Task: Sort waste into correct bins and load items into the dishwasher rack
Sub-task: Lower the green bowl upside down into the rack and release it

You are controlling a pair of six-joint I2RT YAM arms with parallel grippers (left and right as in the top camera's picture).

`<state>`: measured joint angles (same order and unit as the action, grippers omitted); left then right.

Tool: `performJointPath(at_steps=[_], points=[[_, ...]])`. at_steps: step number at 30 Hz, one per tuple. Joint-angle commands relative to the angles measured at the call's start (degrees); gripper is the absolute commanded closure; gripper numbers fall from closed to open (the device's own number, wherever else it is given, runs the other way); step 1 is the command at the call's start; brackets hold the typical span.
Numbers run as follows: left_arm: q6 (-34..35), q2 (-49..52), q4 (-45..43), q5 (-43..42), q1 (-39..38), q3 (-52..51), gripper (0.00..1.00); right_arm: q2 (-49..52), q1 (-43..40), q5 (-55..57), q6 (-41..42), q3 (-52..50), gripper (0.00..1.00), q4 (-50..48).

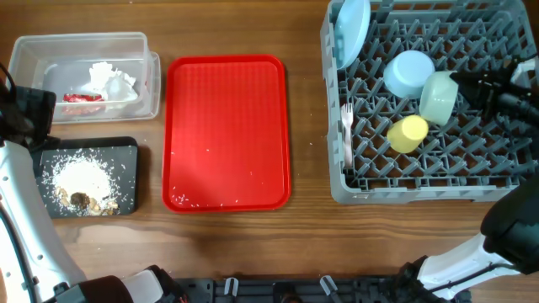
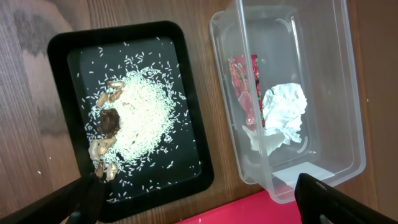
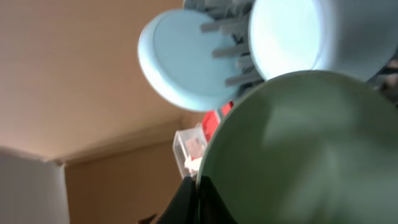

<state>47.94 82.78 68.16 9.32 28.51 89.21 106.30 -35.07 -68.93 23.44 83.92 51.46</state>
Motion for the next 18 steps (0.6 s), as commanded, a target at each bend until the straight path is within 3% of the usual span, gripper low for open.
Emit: performJointPath(at_steps=[1, 5, 9, 18], points=[[0.72, 0.13, 0.04, 0.35, 0.26, 0.0, 0.0, 0.11, 0.15, -7.28, -3.56, -0.07, 0.96, 0.37], [0.72, 0.13, 0.04, 0.35, 0.26, 0.0, 0.0, 0.11, 0.07, -6.86, -3.74, -0.07, 0.96, 1.11], [0.72, 0.13, 0.04, 0.33, 0.26, 0.0, 0.0, 0.11, -1.66, 1.73, -0.79, -0.07, 0.96, -3.37], [0.72, 0.13, 0.04, 0.33, 0.26, 0.0, 0.0, 0.79, -5.18, 1.38, 5.29, -0.07, 0.96, -12.11]])
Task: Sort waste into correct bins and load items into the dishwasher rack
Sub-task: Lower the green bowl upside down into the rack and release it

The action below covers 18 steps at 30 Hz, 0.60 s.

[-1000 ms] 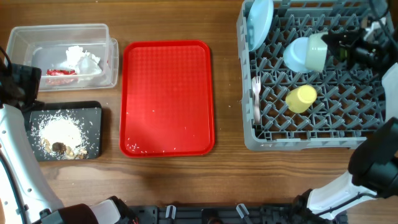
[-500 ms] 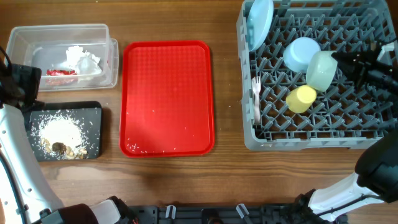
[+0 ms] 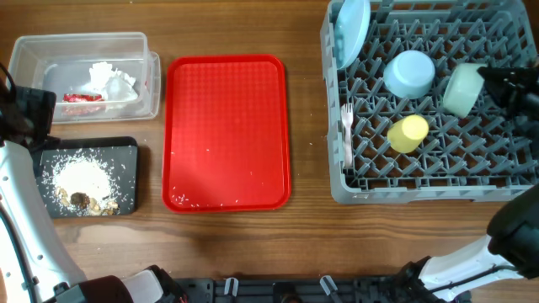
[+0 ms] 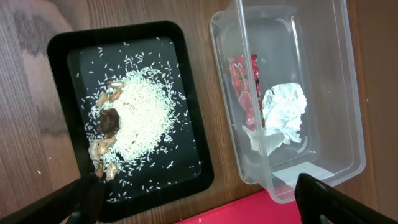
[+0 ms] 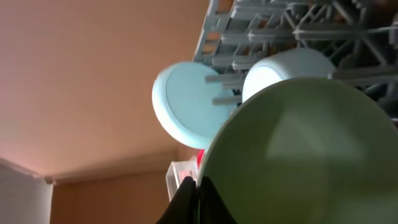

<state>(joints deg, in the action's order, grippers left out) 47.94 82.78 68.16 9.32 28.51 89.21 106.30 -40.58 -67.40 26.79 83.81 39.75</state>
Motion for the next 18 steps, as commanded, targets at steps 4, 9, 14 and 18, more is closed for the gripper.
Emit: performJointPath(at_steps=[4, 9, 14, 18], points=[[0.74, 0.13, 0.04, 0.33, 0.26, 0.0, 0.0, 3.13, 0.63, -10.36, 4.15, 0.04, 0.96, -5.25], [0.74, 0.13, 0.04, 0.33, 0.26, 0.0, 0.0, 6.82, 1.03, -10.73, 5.38, 0.04, 0.96, -7.87], [0.74, 0.13, 0.04, 0.33, 0.26, 0.0, 0.0, 10.78, 1.42, -15.63, 6.25, 0.04, 0.96, -9.75], [0.72, 0.13, 0.04, 0.33, 0.26, 0.0, 0.0, 11.45, 1.4, -19.06, 7.34, 0.07, 0.96, -11.52]])
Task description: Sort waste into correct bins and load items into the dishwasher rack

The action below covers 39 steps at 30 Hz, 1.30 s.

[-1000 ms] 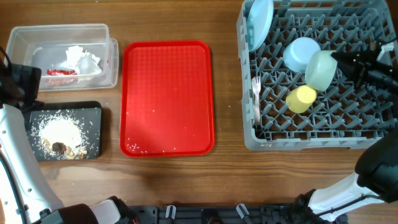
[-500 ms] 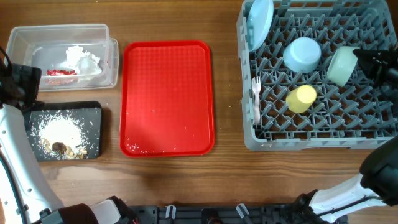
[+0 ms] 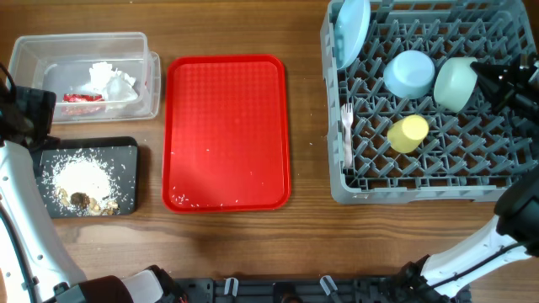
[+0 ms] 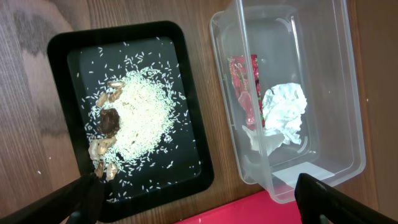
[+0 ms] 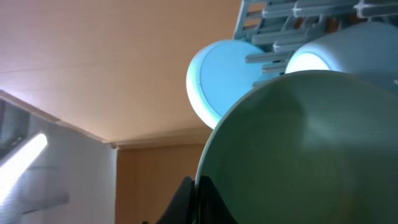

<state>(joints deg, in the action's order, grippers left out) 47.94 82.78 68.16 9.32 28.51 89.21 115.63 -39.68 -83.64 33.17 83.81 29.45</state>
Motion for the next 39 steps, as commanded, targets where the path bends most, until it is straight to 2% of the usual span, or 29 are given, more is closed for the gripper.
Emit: performJointPath(at_steps=[1, 4, 8, 14, 18, 21, 23, 26, 27, 32, 35, 39], points=[[0.72, 0.13, 0.04, 0.33, 0.26, 0.0, 0.0, 2.12, 0.5, -3.91, 1.62, 0.07, 0.96, -1.57], [0.72, 0.13, 0.04, 0.33, 0.26, 0.0, 0.0, 1.49, 0.5, -3.32, 2.93, 0.07, 0.96, -1.86], [0.72, 0.13, 0.04, 0.33, 0.26, 0.0, 0.0, 0.13, 0.28, 6.4, 2.91, 0.07, 0.96, -1.73], [0.72, 0.13, 0.04, 0.33, 0.26, 0.0, 0.0, -0.15, -1.03, 14.16, 1.49, 0.07, 0.95, -1.4], [0.74, 0.13, 0.04, 0.33, 0.26, 0.0, 0.0, -1.51, -1.92, 20.63, -0.44, 0.09, 0.96, 2.01], [0.72, 0.13, 0.04, 0.33, 0.26, 0.0, 0.0, -5.55, -1.97, 31.04, -1.42, 0.09, 0.94, 5.77], [0.74, 0.13, 0.04, 0.35, 0.26, 0.0, 0.0, -8.9, -1.97, 37.55, -1.79, 0.09, 0.88, 8.41], [0.74, 0.13, 0.04, 0.35, 0.26, 0.0, 0.0, -15.65, -1.97, 47.3, -2.12, 0.09, 0.58, 11.8], [0.74, 0.13, 0.04, 0.33, 0.26, 0.0, 0.0, -17.97, -1.97, 50.51, -1.9, 0.09, 0.54, 13.25], [0.72, 0.13, 0.04, 0.33, 0.26, 0.0, 0.0, -26.25, -1.95, 63.54, -1.88, 0.09, 0.48, 19.43], [0.72, 0.13, 0.04, 0.33, 0.26, 0.0, 0.0, -27.91, -0.87, 63.67, -3.76, 0.09, 0.55, 19.63], [0.72, 0.13, 0.04, 0.33, 0.26, 0.0, 0.0, -26.97, 3.17, 66.88, -5.18, 0.07, 0.57, 18.23]])
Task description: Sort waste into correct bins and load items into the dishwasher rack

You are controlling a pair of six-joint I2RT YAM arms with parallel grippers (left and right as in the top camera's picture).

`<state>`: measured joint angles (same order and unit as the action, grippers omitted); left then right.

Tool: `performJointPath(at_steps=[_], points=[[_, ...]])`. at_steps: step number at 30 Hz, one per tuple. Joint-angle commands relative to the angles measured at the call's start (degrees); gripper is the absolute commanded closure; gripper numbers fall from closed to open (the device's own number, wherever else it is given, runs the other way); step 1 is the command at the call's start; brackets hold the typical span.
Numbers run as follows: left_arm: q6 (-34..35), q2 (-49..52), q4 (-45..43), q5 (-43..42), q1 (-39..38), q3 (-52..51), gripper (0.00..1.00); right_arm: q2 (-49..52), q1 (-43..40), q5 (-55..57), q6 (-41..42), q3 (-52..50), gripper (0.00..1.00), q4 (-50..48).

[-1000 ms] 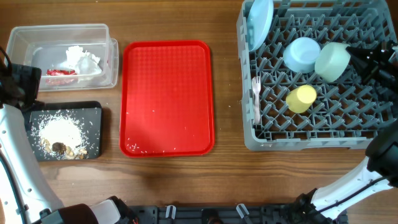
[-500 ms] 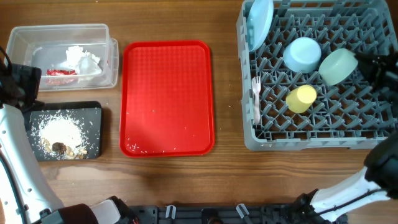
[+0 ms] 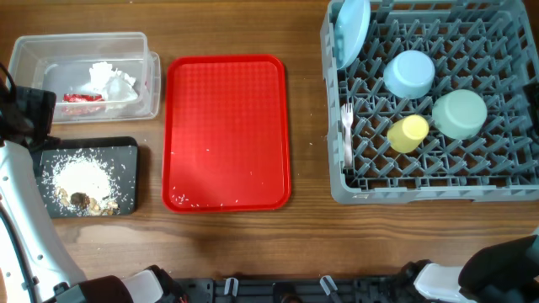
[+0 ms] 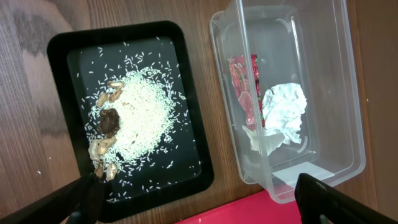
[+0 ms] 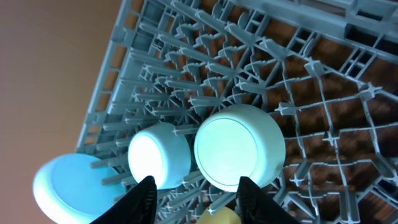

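A pale green bowl (image 3: 460, 114) sits upside down in the grey dishwasher rack (image 3: 354, 189), right of a yellow cup (image 3: 408, 133) and below a light blue bowl (image 3: 409, 73). A blue plate (image 3: 352, 29) stands in the rack's far left corner, and a white fork (image 3: 346, 135) lies along its left side. My right gripper (image 5: 198, 202) hangs open above the green bowl (image 5: 239, 146), holding nothing. My left gripper (image 4: 199, 205) is open over the black tray of rice (image 4: 124, 112) and the clear bin (image 4: 292, 93).
The red serving tray (image 3: 226, 130) lies mid-table with a few crumbs on it. The clear bin (image 3: 84, 76) holds a red wrapper (image 4: 245, 87) and crumpled white tissue (image 4: 283, 112). My left arm (image 3: 21, 168) runs along the table's left edge.
The green bowl was in my right gripper at the rack's upper right. It now rests upside down beside the yellow cup. The right gripper has let go and is higher. The left arm has not moved.
My right gripper held the green bowl tilted next to the yellow cup, then further right over the rack, then near the blue bowl. Now the bowl lies mouth-down in the rack and the gripper is open above it. The left gripper stayed open over the bins.
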<state>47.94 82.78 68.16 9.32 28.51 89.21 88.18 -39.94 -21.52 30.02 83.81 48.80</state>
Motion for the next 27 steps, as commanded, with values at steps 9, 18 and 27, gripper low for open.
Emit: performJointPath(at_steps=[9, 18, 27], points=[[0.72, 0.13, 0.04, 0.33, 0.26, 0.0, 0.0, -0.9, 19.17, 9.44, -4.44, 0.17, 0.68, 0.59], [0.72, 0.13, 0.04, 0.33, 0.26, 0.0, 0.0, -17.4, 39.12, 9.79, -7.21, -2.45, 0.67, 12.22], [0.74, 0.13, 0.04, 0.33, 0.26, 0.0, 0.0, -34.45, 56.52, 14.69, -1.99, -18.75, 0.6, 9.09]])
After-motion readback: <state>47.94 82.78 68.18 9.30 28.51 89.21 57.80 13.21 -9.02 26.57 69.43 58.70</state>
